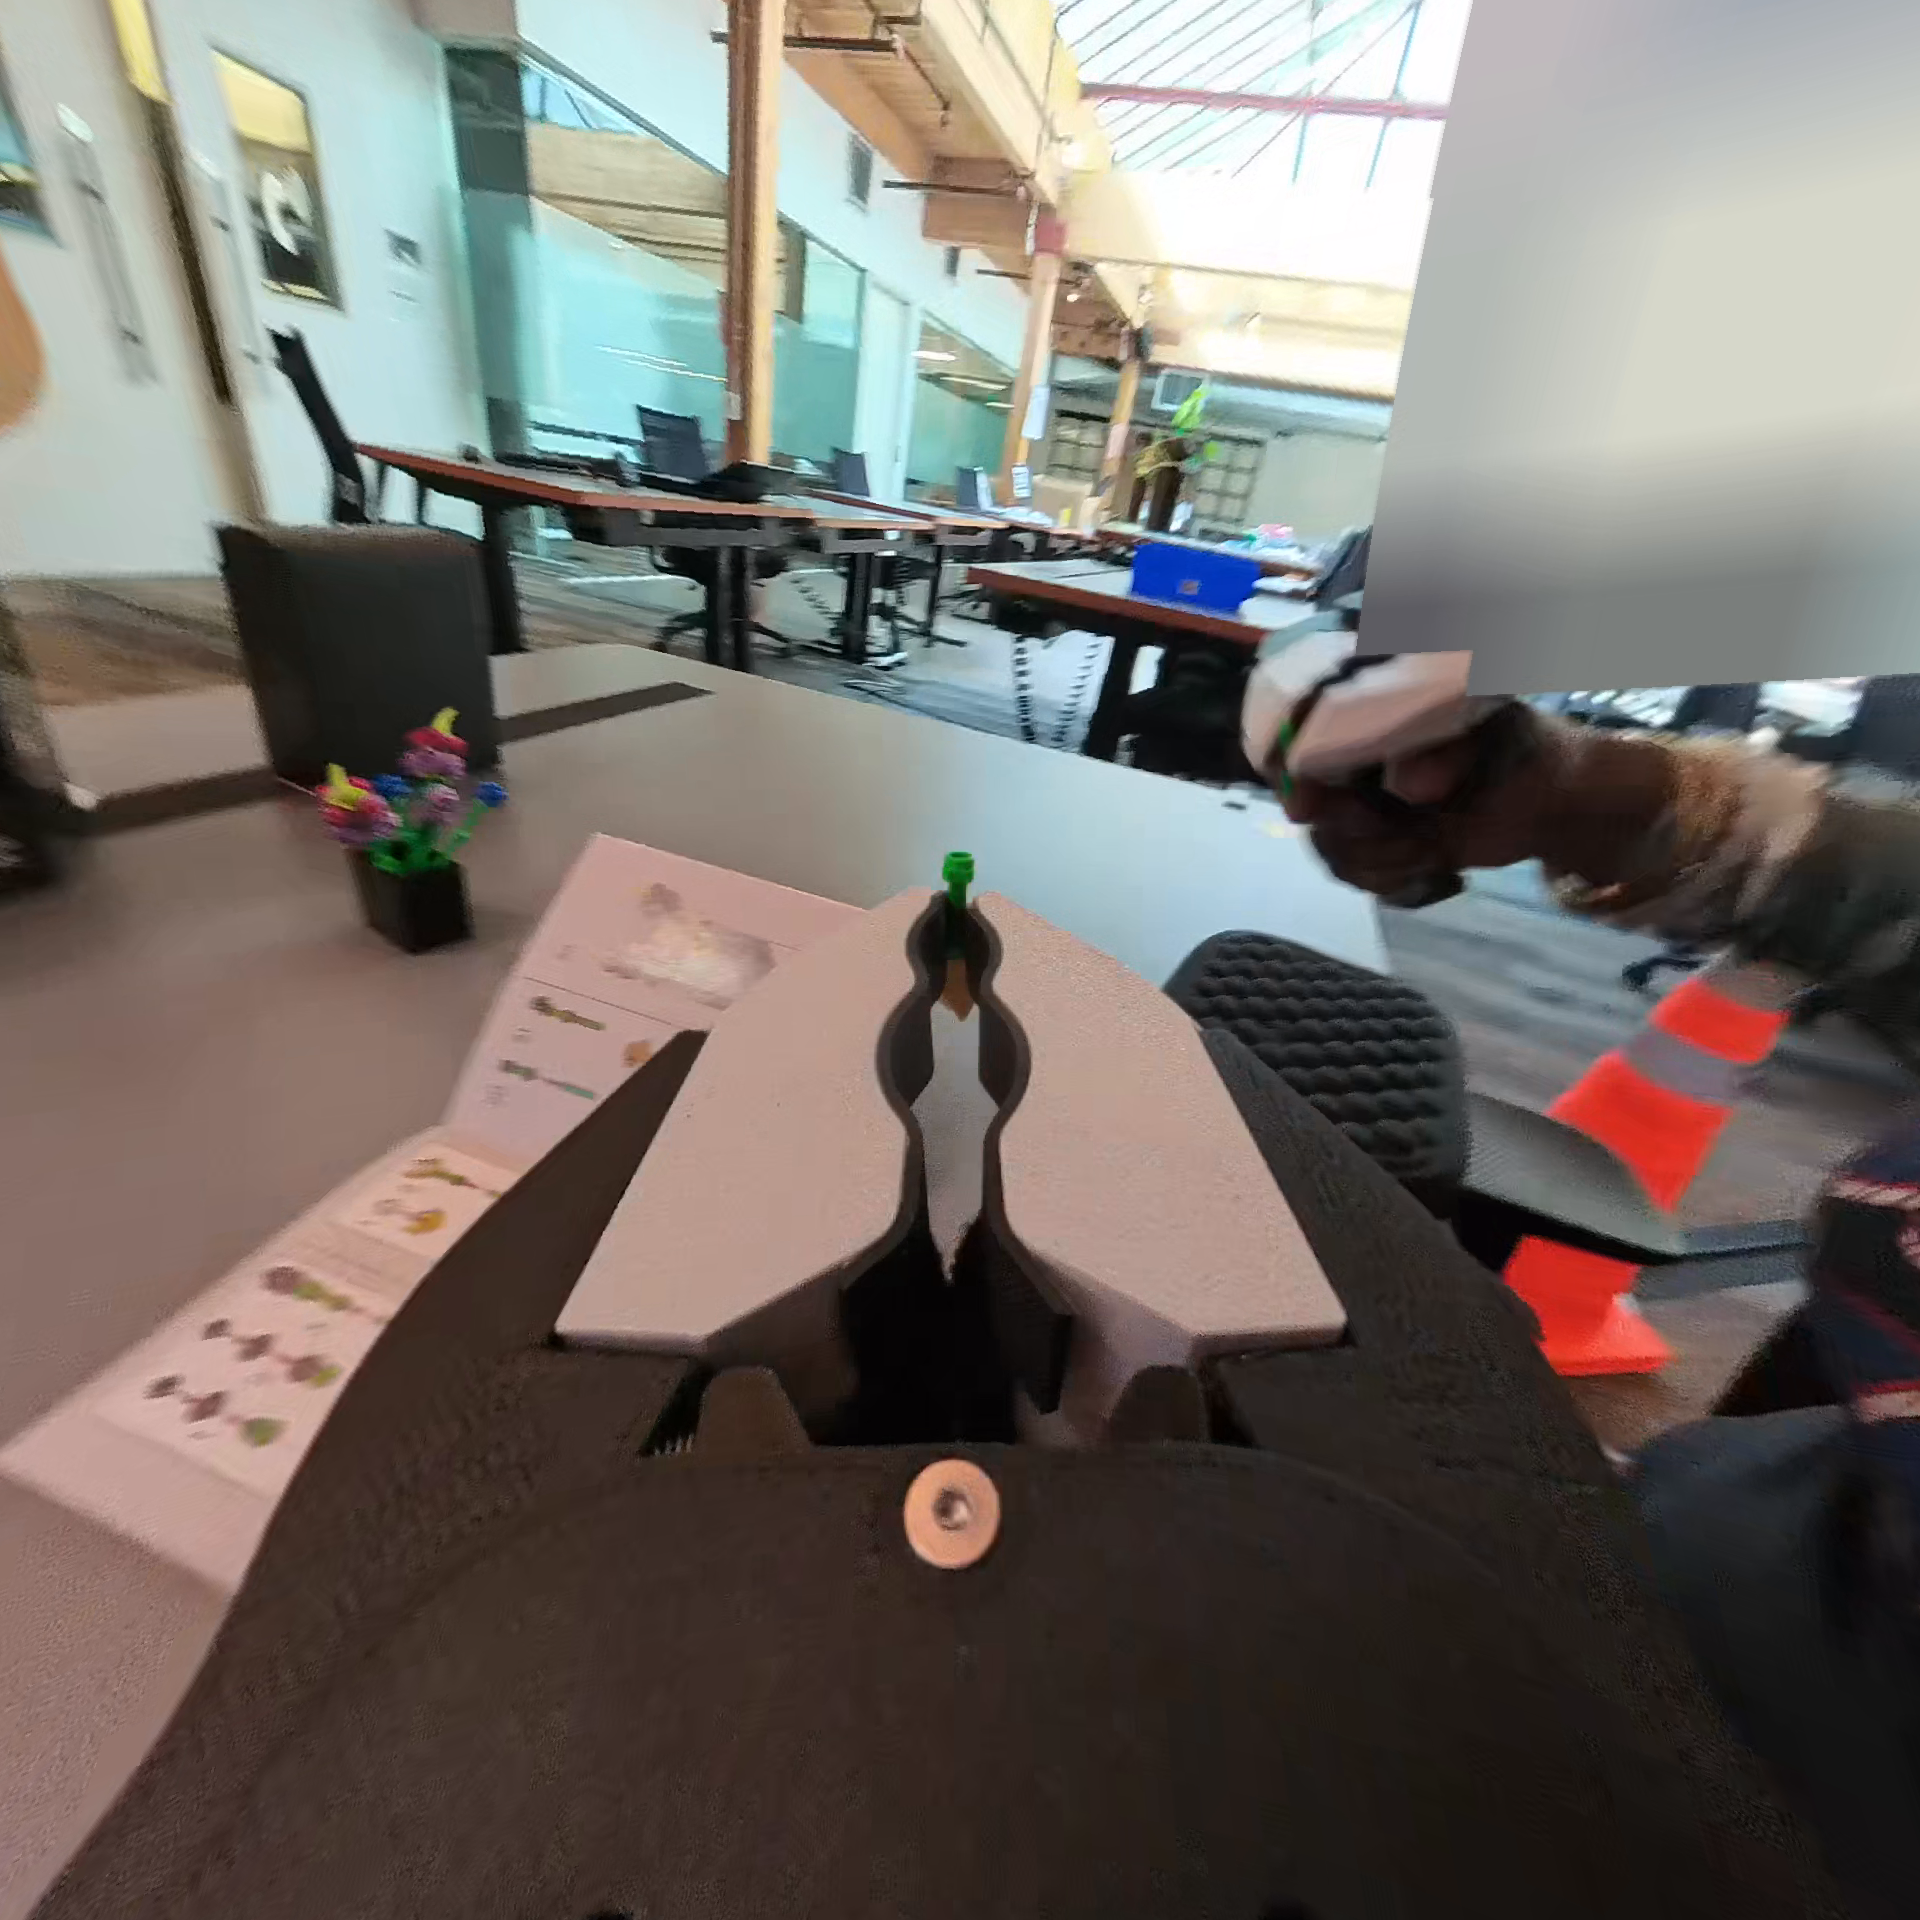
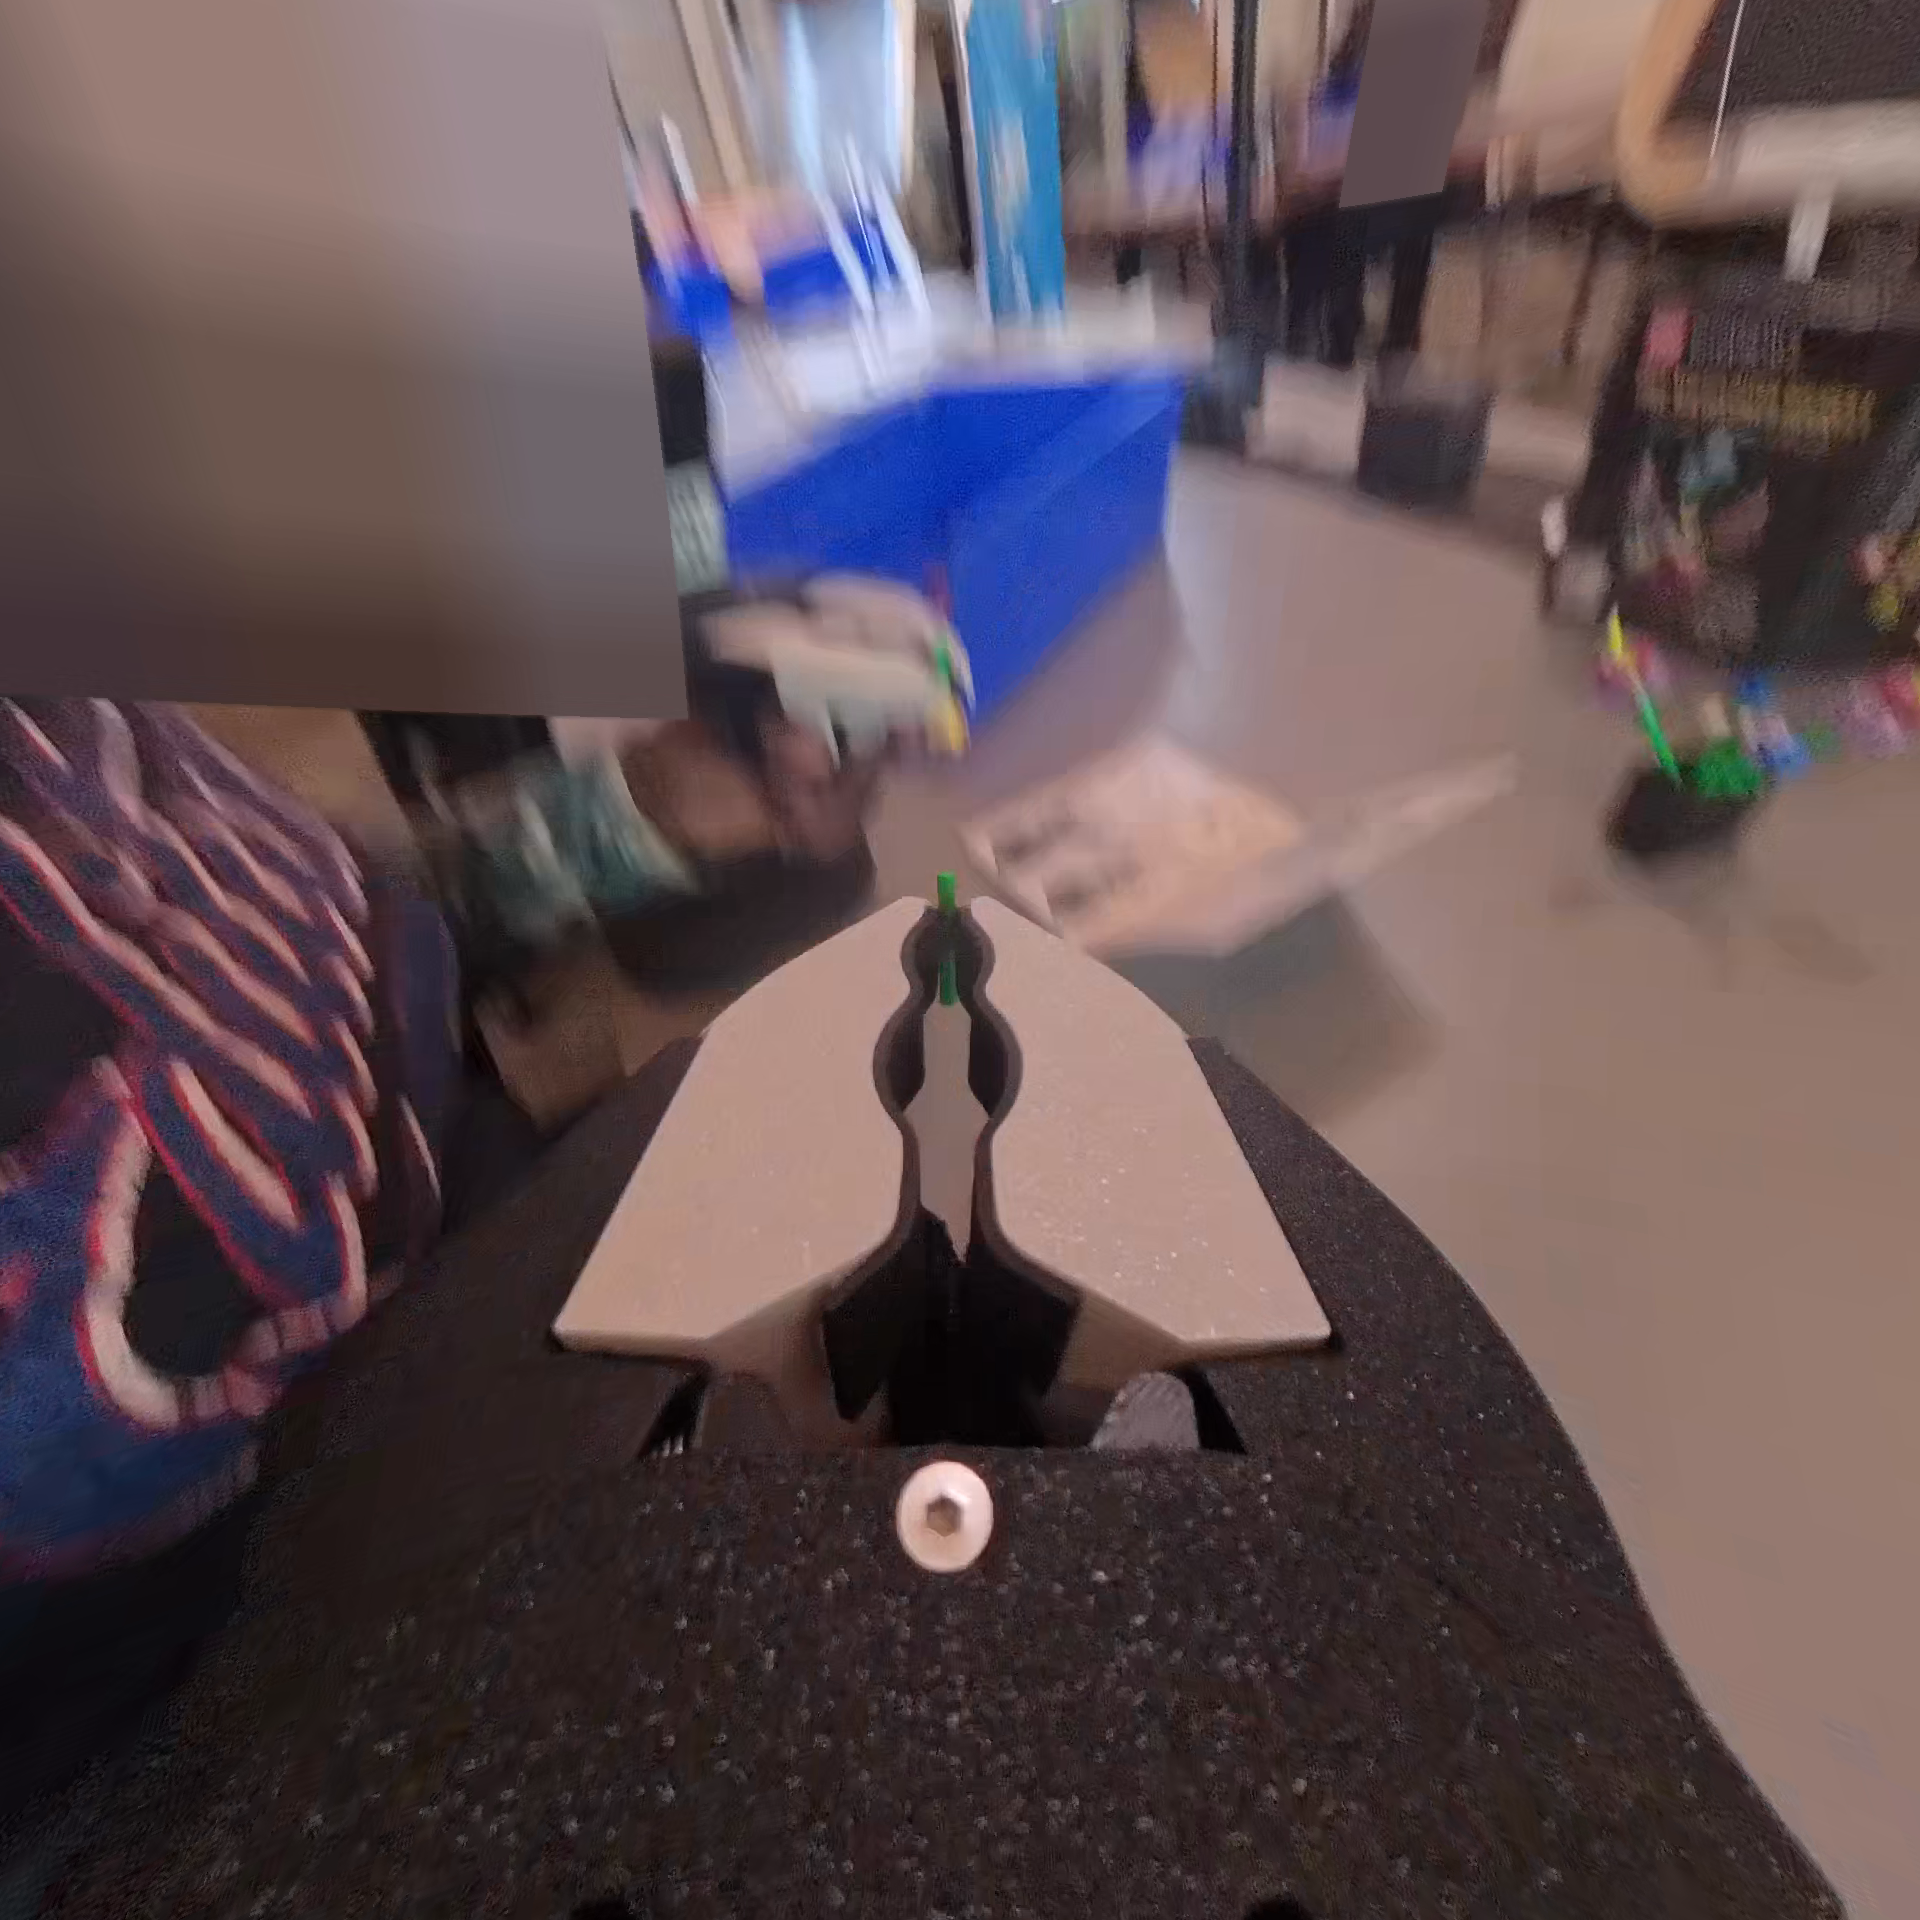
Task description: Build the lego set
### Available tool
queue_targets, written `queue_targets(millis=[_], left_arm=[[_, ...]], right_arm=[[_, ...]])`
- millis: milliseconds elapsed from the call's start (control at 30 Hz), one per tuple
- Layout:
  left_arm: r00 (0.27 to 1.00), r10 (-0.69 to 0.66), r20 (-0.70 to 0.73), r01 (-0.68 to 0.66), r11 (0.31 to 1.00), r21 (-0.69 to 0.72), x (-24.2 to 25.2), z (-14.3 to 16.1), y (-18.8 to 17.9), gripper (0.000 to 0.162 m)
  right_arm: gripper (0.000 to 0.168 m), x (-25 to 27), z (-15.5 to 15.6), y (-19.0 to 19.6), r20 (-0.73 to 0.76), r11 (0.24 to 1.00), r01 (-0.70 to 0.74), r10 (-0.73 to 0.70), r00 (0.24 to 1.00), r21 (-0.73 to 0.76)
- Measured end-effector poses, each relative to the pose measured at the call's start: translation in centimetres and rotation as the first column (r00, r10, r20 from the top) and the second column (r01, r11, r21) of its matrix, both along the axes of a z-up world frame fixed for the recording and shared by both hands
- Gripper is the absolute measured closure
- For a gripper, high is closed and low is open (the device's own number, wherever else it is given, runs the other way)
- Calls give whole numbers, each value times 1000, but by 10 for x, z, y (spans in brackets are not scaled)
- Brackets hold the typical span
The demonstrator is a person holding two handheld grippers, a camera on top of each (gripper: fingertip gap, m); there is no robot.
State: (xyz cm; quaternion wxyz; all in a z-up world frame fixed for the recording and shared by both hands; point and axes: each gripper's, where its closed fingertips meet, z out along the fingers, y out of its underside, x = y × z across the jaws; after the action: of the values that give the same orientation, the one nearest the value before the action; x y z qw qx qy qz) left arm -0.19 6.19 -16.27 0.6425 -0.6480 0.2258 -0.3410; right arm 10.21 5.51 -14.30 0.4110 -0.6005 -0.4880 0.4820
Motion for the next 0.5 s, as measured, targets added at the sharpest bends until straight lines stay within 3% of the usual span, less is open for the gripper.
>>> queue_targets(millis=[133, 233, 367, 500], left_arm=[[996, -69, 52, 72, 995, -72, 7, -4, -2, 159], [994, -86, 74, 94, 989, -118, 8, -8, -1, 159], [989, -111, 102, 128, 976, -178, 7, -13, 0, 159], [986, -126, 107, 147, 965, -219, 9, -18, 1, 159]], right_arm=[[165, -58, 32, 1, -414, 972, -168, 87, 906, -164], [165, -88, 31, 9, -555, 927, -282, 104, 825, -246], [165, -111, 12, 10, -522, 905, -332, 154, 839, -266], [165, -114, -4, 13, -435, 925, -286, 158, 886, -248]])
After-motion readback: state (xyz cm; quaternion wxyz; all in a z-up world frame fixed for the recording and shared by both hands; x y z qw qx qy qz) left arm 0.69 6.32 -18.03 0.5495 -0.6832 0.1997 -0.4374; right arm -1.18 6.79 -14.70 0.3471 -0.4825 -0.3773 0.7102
